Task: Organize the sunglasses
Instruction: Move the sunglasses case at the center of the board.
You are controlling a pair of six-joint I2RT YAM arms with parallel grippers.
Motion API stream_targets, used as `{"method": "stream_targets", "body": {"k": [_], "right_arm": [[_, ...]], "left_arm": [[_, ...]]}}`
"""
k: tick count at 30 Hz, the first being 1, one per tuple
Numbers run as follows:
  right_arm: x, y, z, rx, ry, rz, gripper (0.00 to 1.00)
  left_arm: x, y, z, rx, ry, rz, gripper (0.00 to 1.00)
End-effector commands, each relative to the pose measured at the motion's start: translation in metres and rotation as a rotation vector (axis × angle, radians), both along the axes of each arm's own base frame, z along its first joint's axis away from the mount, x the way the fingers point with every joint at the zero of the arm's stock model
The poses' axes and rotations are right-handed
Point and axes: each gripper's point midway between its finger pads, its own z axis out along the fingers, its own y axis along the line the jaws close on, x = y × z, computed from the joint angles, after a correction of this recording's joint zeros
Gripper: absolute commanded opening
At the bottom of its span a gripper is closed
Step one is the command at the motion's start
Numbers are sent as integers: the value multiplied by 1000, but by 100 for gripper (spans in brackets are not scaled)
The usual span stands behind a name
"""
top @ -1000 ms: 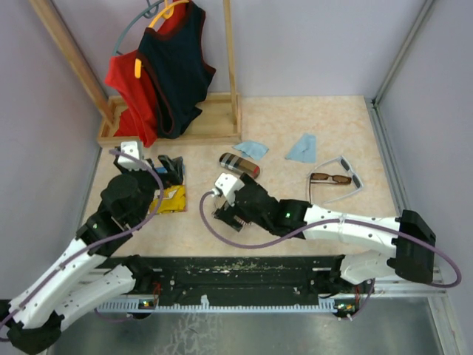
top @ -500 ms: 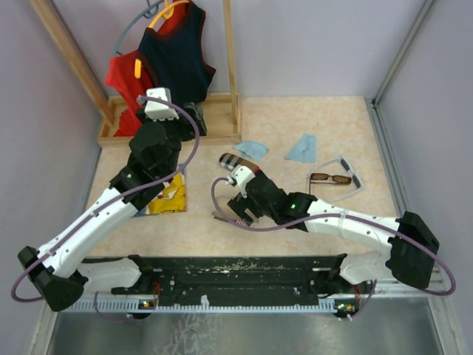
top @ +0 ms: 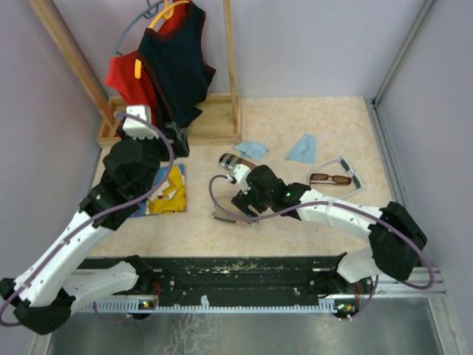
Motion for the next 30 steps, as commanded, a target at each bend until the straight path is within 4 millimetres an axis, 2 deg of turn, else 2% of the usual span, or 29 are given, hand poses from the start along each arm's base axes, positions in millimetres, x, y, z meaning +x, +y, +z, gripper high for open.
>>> {"method": "stream_targets", "body": {"k": [1, 3, 8, 11, 14, 19, 25, 30], "right_arm": [[20, 31, 11, 33, -52, 99, 80], [23, 36, 3, 25, -29, 121, 77], [32, 50, -5, -15, 12, 166, 65], [37, 54, -8, -29, 22, 178, 59], [40, 60, -21, -52, 60, 193, 52], [40, 63, -29, -89, 103, 227, 47], [43, 59, -31, -107, 96, 214, 45], [44, 56, -32, -132, 87, 227, 33]], "left_arm": [[-38, 7, -66, -16, 172, -93, 100], [-48, 6, -60, -25, 115, -151, 100], [-56, 31, -41, 71, 63, -101, 100], [-63, 34, -44, 82, 66, -115, 100], [-68, 38, -50, 63, 65, -117, 100], [-72, 37, -55, 49, 68, -132, 100], [-73, 36, -60, 43, 71, -142, 100], [-74, 33, -64, 39, 76, -153, 100]]}}
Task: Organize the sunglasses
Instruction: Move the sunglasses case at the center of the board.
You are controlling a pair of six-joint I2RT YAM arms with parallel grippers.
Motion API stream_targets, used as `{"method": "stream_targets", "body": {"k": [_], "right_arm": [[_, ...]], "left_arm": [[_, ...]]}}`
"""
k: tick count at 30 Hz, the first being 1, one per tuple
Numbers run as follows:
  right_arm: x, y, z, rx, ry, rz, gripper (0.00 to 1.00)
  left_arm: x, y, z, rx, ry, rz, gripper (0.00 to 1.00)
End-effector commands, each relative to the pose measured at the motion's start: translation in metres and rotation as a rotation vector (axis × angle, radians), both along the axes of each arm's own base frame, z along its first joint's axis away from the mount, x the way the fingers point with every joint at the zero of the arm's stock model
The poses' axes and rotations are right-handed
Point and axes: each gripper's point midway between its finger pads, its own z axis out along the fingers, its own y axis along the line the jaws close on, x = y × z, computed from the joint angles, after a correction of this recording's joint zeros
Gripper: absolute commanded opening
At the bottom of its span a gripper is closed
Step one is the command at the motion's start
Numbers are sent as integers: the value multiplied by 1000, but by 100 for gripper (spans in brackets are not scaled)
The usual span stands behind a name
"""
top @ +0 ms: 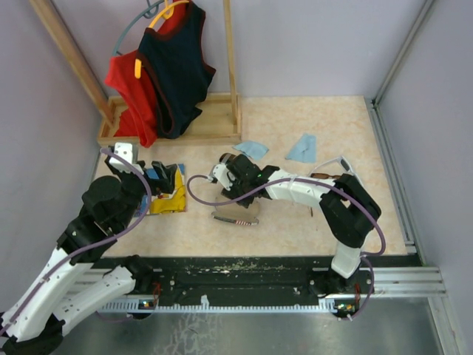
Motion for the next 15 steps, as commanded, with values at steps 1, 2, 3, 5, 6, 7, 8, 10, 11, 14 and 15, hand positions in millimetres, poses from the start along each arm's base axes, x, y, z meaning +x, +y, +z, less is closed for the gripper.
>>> {"method": "stream_targets", "body": {"k": [1, 2, 3, 5, 6, 7, 8, 10, 11, 14, 15], "right_arm": [[16, 11, 20, 35, -60, 25, 31], [16, 11, 21, 32, -66, 33, 30], [17, 11, 22, 29, -72, 41, 28], [19, 11, 25, 25, -90, 55, 28], [21, 10, 27, 24, -102, 59, 29], [22, 10, 29, 25, -111, 57, 33], [23, 11, 33, 32, -117, 55, 36], [22, 14, 44, 72, -129, 44, 43], [22, 15, 50, 95, -135, 30, 46], [26, 7, 74, 167, -188, -92, 49], [27, 2, 81, 195, -208, -146, 50]], "left_arm": [[-2, -1, 1, -19, -6, -12, 100], [-2, -1, 1, -22, -9, -12, 100], [-2, -1, 1, -23, -11, -12, 100], [-3, 0, 1, -25, -14, -10, 100], [-3, 1, 1, -24, -14, -8, 100], [-3, 1, 1, -26, -14, -7, 100], [-3, 1, 0, -30, -14, -6, 100], [-3, 0, -4, -35, -6, -6, 100], [-3, 0, -6, -38, -3, -6, 100], [-2, -5, -16, -44, 16, -17, 100], [-1, -7, -20, -45, 25, -23, 100]]}}
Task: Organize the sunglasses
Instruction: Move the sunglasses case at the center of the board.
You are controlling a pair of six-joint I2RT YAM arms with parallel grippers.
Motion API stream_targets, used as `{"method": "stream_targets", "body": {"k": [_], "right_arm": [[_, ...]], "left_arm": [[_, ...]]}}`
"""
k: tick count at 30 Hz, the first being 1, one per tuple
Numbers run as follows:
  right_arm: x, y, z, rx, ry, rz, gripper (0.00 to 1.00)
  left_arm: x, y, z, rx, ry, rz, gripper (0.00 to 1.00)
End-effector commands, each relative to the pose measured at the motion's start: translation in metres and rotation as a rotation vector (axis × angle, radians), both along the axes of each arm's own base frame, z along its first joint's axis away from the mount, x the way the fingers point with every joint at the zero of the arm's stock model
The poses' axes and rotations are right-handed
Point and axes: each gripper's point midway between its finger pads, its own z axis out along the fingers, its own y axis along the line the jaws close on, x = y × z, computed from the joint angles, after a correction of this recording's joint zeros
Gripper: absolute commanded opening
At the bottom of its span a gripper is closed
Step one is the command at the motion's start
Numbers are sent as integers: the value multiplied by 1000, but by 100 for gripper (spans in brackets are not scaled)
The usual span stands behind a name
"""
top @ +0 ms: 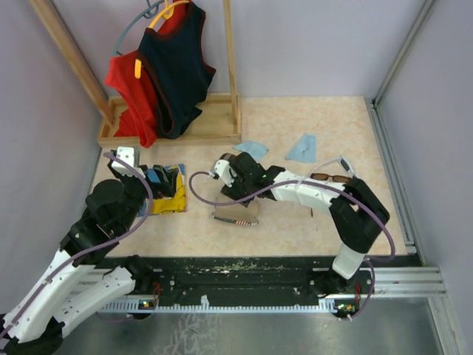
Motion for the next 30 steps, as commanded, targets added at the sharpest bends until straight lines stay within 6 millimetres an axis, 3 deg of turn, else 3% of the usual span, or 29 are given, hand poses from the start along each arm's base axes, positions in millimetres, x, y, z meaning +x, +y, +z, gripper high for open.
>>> {"method": "stream_targets", "body": {"k": [1, 4, 8, 12, 19, 25, 30], "right_arm": [[20, -2, 73, 227, -159, -208, 51], [19, -21, 90, 343, -177, -423, 51], [7, -51, 89, 456, -113, -723, 51], [-14, -65, 64, 527, 4, -896, 55], [-32, -65, 29, 548, 125, -974, 55], [-28, -53, 13, 539, 156, -963, 51], [-22, -55, 2, 486, 138, -990, 44]], "left_arm": [[1, -9, -13, -32, 19, -26, 100], [2, -17, -27, -37, 49, -55, 100], [3, -30, -45, -37, 87, -100, 100], [4, -39, -53, -36, 106, -130, 100], [7, -45, -64, -28, 131, -144, 100], [7, -46, -67, -27, 136, -147, 100], [6, -46, -68, -31, 139, -147, 100]]}}
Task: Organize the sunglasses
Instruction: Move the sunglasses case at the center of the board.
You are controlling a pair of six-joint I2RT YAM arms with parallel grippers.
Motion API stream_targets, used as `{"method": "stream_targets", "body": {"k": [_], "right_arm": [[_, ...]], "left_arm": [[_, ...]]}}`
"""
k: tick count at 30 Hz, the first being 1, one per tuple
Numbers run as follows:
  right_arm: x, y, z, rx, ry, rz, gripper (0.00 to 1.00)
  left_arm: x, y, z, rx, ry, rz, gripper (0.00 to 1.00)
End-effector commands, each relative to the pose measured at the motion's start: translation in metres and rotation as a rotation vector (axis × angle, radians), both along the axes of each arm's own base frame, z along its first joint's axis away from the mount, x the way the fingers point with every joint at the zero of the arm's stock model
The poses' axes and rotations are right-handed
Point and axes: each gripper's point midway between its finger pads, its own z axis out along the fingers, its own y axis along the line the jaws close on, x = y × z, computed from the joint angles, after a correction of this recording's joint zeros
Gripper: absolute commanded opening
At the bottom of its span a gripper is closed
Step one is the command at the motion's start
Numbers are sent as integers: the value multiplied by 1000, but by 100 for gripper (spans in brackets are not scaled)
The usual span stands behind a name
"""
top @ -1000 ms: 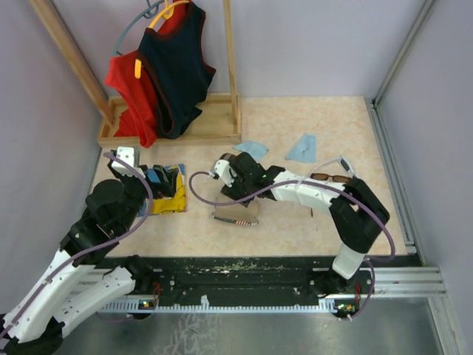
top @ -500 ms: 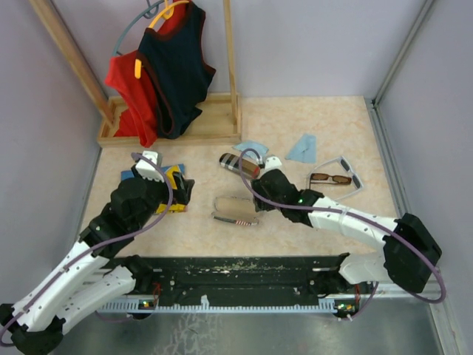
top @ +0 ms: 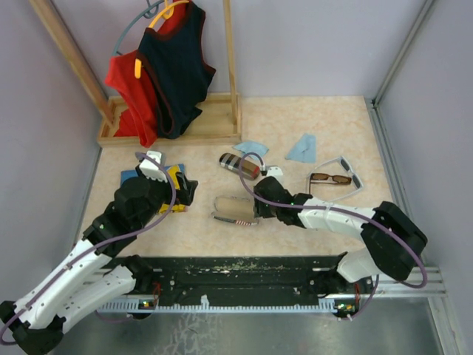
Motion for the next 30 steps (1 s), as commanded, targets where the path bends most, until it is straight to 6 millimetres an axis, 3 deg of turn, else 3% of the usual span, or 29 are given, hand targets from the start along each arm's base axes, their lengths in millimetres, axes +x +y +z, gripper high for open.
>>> {"method": "stream_targets", "body": {"k": [1, 10, 22, 30], "right_arm": [[18, 11, 9, 29, -34, -40, 43], [18, 7, -1, -6, -23, -50, 29], [33, 11, 10, 3, -104, -45, 1], [51, 5, 17, -8, -170, -59, 0]], "left_arm": [[0, -2, 4, -32, -16, -2, 100], [0, 0, 5, -40, -20, 3, 100], [0, 0, 7, -46, -26, 6, 100], [1, -1, 8, -68, -28, 11, 100]]}}
